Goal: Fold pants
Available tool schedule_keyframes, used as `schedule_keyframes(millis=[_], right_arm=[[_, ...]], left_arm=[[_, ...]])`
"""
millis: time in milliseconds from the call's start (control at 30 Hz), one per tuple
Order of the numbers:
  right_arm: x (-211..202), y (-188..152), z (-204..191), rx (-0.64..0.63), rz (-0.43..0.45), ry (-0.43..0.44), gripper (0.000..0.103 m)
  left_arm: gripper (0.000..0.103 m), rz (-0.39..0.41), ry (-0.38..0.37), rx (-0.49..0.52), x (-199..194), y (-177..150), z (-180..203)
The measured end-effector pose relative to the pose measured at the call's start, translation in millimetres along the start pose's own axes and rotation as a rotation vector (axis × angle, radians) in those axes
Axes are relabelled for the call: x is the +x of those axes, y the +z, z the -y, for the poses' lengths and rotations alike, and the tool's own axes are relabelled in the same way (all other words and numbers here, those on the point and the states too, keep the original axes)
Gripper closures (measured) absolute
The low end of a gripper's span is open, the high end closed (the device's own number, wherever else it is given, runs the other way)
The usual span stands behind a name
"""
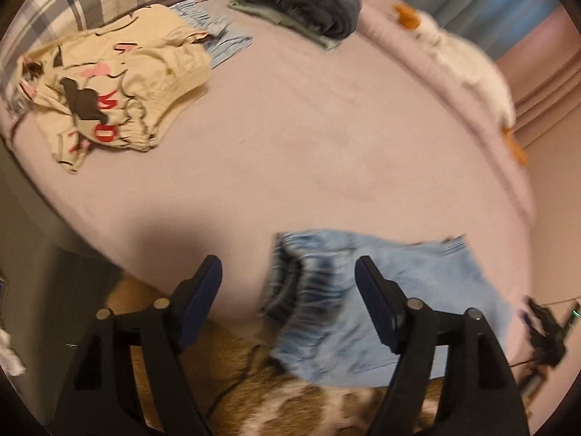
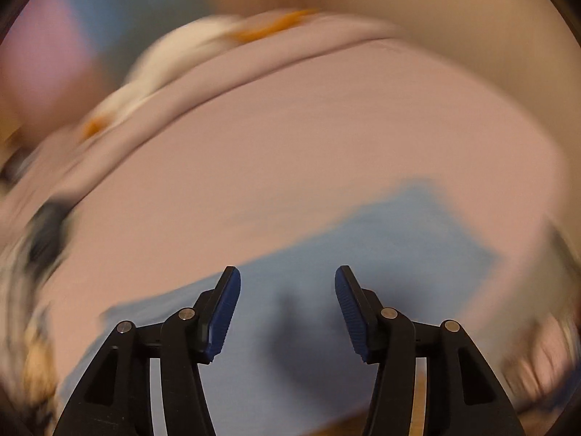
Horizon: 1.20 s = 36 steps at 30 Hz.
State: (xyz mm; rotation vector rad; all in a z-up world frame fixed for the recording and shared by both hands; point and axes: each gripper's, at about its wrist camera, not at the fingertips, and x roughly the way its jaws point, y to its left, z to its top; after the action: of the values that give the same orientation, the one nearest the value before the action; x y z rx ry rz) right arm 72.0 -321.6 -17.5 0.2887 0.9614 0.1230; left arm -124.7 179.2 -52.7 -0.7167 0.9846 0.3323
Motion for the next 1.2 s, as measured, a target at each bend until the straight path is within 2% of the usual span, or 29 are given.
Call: schedule_keyframes(millis=[100,167,233,267,300,333,367,400,433,467,533,633,700,833,900,1000,1067,1133,1200], right_arm=[[50.4,-11.0,-83.6,-0.17,-0.184,0.215,0.048],[77.5,-21.5,-133.8,-0.287,-0.254,0.263,0.048],[100.2,-28.9,-171.0,-0.363,-0.296,0.276,0.048],[111.1,-31.7,-187.9,-0.39,-0.321,0.291,0.048],[122.4,-33.7,-201.6,-0.407,-0.345,0.311,0.048],[130.2,-34.6,-212.6,-0.423,-0.361,0.32,0.048],[139.1,-40.6,-225.3,-0.454,-0.38,0.305,0.049],[148.2,-46.8,-228.2,-0.475,-0.393,0.274,0.056],[162.4,-51.6,-233.1,-0.499,-0.412,0.216,0.078],[166.2,-50.9,-230.7,-0.505,-0.412,0.18,0.085],[160.5,-48.7,-232.6,-0.482,-0.4,0.221,0.091],[143.9,-35.2,-238.8,-0.472,-0.352,0.256,0.092],[150.0,-31.3,-237.6,-0.463,-0.358,0.248,0.092],[189.4,-40.4,-232.5,-0.422,-0.403,0.204,0.093],[187.1,-39.8,-232.1,-0.409,-0.376,0.221,0.093],[189.0,-39.5,-231.8,-0.393,-0.378,0.226,0.093],[184.0,-36.6,-225.2,-0.392,-0.379,0.232,0.093],[176.7,-35.3,-219.6,-0.405,-0.367,0.24,0.093],[160.8,-32.1,-213.5,-0.417,-0.342,0.244,0.087]], left_arm=[[0.022,-0.053,-0.048,0.035,24.6,2.6,21.7],[0.024,-0.096,-0.077,0.072,38.7,-0.8,26.8],[0.042,-0.106,-0.087,0.078,53.7,-1.0,29.9],[0.066,-0.116,-0.085,0.066,61.1,2.7,29.9],[0.071,-0.131,-0.095,0.039,68.5,3.5,27.7],[0.072,-0.125,-0.099,0.023,73.9,4.5,26.4],[0.072,-0.115,-0.093,0.028,73.7,6.7,24.9],[0.072,-0.108,-0.087,0.035,73.2,7.6,25.5],[0.072,-0.101,-0.083,0.042,70.7,6.4,26.8],[0.073,-0.094,-0.079,0.038,69.7,7.0,28.0],[0.073,-0.088,-0.074,0.024,69.3,12.4,28.4],[0.073,-0.068,-0.076,0.009,70.6,24.1,27.2],[0.072,-0.079,-0.061,0.002,83.2,29.4,27.7],[0.072,-0.081,-0.021,0.033,88.0,20.7,21.1],[0.07,-0.087,-0.024,0.032,86.0,19.5,20.4],[0.069,-0.11,-0.053,0.011,86.2,22.1,13.4],[0.068,-0.123,-0.046,0.019,84.3,25.2,15.5],[0.063,-0.127,-0.011,0.041,75.9,25.6,22.4],[0.045,-0.097,0.023,0.075,58.6,27.4,32.5]])
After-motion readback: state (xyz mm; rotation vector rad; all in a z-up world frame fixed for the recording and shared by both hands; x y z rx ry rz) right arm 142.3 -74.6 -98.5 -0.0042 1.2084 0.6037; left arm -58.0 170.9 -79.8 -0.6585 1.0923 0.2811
